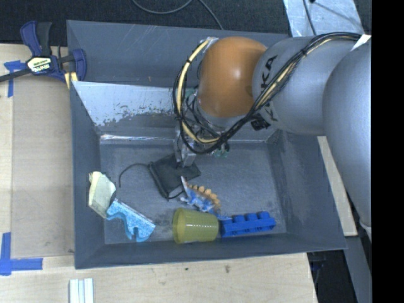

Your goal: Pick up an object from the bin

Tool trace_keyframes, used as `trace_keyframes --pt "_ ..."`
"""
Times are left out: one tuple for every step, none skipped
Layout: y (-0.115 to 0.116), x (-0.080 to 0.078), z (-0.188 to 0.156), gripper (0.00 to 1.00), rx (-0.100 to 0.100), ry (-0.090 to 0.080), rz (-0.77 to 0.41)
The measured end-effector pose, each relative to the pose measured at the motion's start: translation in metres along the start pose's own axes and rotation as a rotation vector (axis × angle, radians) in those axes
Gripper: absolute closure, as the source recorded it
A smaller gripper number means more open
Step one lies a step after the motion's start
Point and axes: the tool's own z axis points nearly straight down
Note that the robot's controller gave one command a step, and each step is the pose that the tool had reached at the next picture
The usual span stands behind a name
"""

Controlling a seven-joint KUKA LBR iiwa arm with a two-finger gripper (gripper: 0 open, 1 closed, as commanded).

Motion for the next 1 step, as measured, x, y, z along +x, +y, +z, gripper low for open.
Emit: trace_keyframes --pt "-0.0002 0.0011 -0.0069 1.00 0.000 0.005 0.001"
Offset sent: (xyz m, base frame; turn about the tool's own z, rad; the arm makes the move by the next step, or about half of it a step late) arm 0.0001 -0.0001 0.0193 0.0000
